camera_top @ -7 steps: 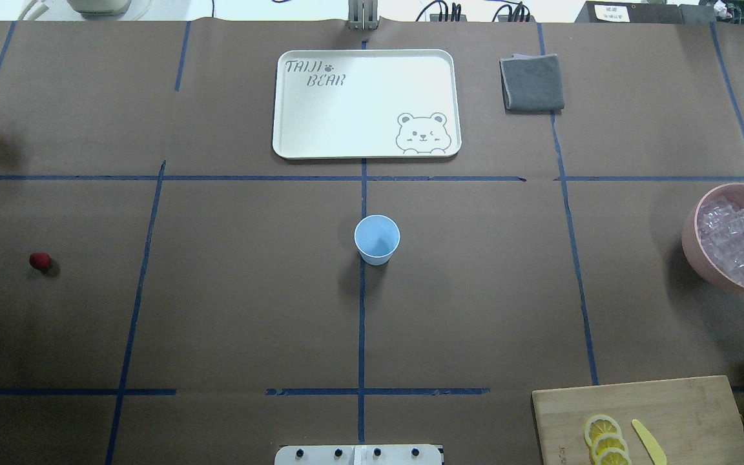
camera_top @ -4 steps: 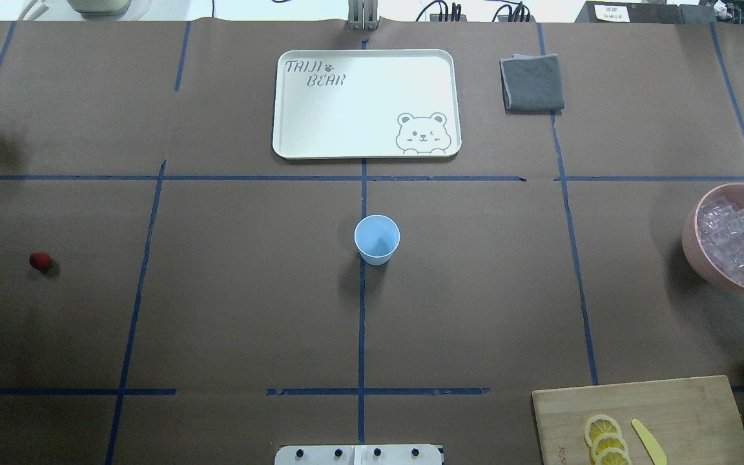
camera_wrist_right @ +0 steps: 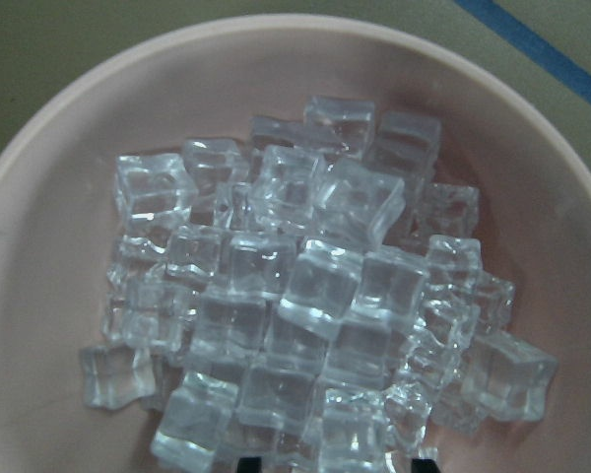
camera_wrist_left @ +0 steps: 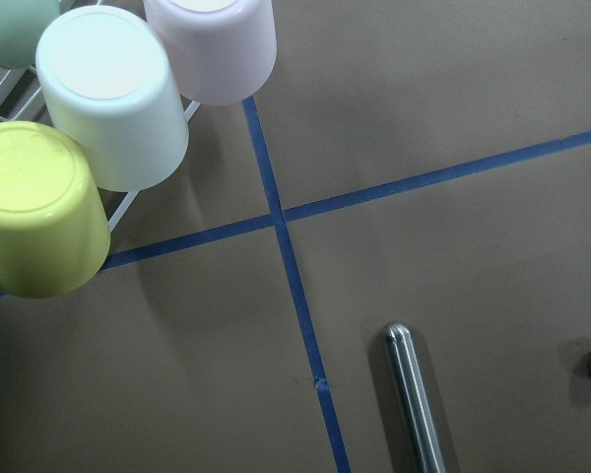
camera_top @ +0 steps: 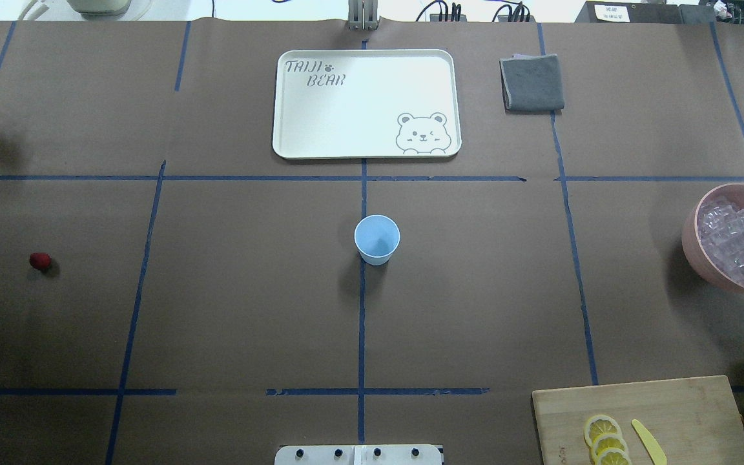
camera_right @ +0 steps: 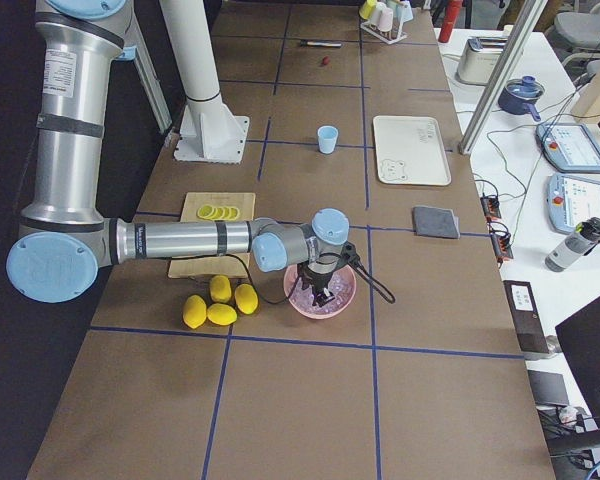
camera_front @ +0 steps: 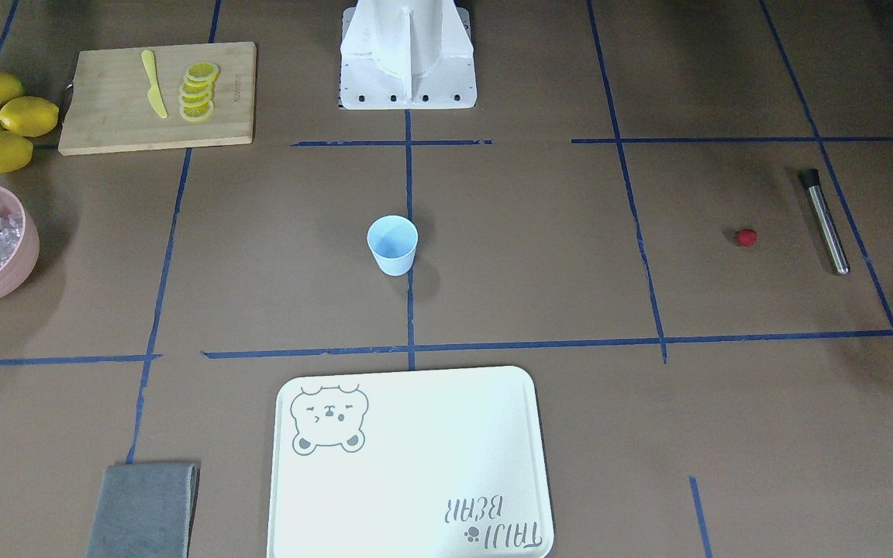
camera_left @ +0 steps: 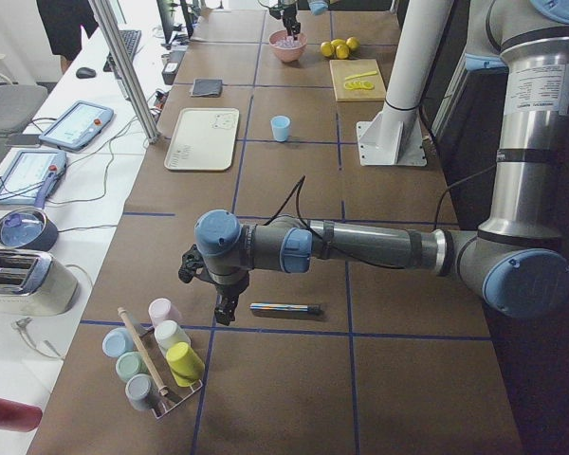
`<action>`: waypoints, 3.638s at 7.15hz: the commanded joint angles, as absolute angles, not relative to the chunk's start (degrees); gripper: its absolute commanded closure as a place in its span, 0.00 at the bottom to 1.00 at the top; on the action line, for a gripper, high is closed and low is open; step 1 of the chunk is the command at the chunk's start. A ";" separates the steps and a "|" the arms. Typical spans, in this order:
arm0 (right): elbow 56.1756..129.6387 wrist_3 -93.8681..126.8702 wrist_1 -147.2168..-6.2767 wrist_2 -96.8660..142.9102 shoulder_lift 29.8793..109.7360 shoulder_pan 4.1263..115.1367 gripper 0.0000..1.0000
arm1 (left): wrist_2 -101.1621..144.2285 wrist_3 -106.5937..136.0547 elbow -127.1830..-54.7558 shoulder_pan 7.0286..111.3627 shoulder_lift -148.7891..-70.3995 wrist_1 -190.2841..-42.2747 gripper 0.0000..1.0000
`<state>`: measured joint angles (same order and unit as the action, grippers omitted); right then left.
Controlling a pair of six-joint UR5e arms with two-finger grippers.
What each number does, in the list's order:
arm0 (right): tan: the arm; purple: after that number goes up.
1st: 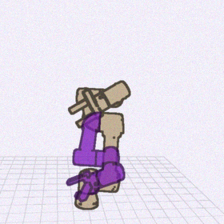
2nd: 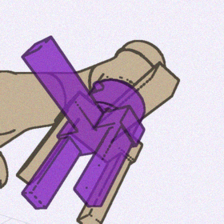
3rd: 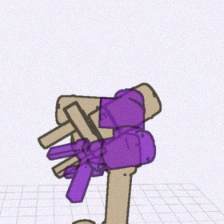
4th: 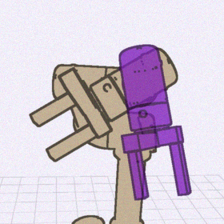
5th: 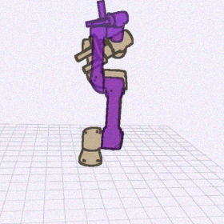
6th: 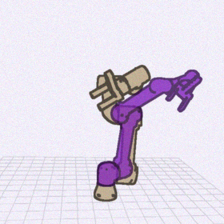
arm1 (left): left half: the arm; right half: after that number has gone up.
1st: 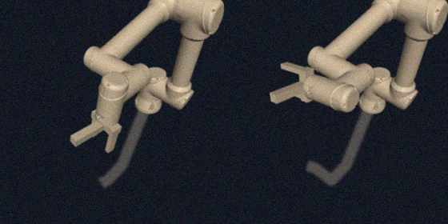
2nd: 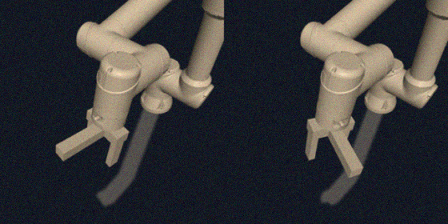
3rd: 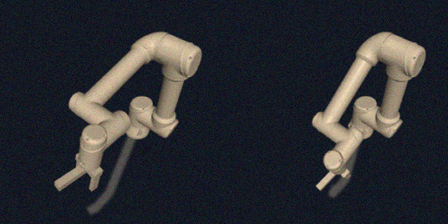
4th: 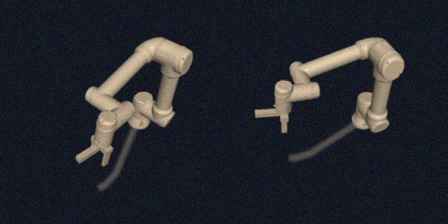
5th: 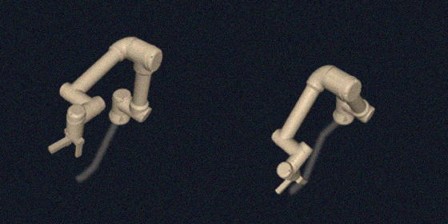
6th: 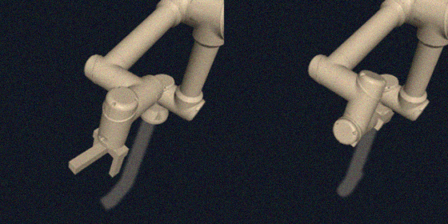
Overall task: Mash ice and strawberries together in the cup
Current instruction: 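Lower the right gripper into the pink bowl and grasp an ice cube, then carry the ice cube with the right gripper over the blue cup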
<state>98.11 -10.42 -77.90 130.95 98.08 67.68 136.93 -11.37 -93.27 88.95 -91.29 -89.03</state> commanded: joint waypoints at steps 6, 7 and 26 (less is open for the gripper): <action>98.52 -10.55 -77.61 131.57 98.17 68.37 1.00 | 136.93 -11.25 -93.25 88.95 -91.49 -88.95 0.00; 99.48 -10.55 -78.22 131.92 98.09 69.16 1.00 | 137.02 -11.16 -93.34 88.95 -91.49 -88.95 0.00; 91.68 61.26 -104.94 111.97 38.85 32.08 1.00 | 136.67 -11.07 -95.10 88.77 -91.85 -88.77 0.00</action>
<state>92.72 61.46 -105.11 112.04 38.83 32.13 136.61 -11.08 -95.10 88.77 -91.85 -88.77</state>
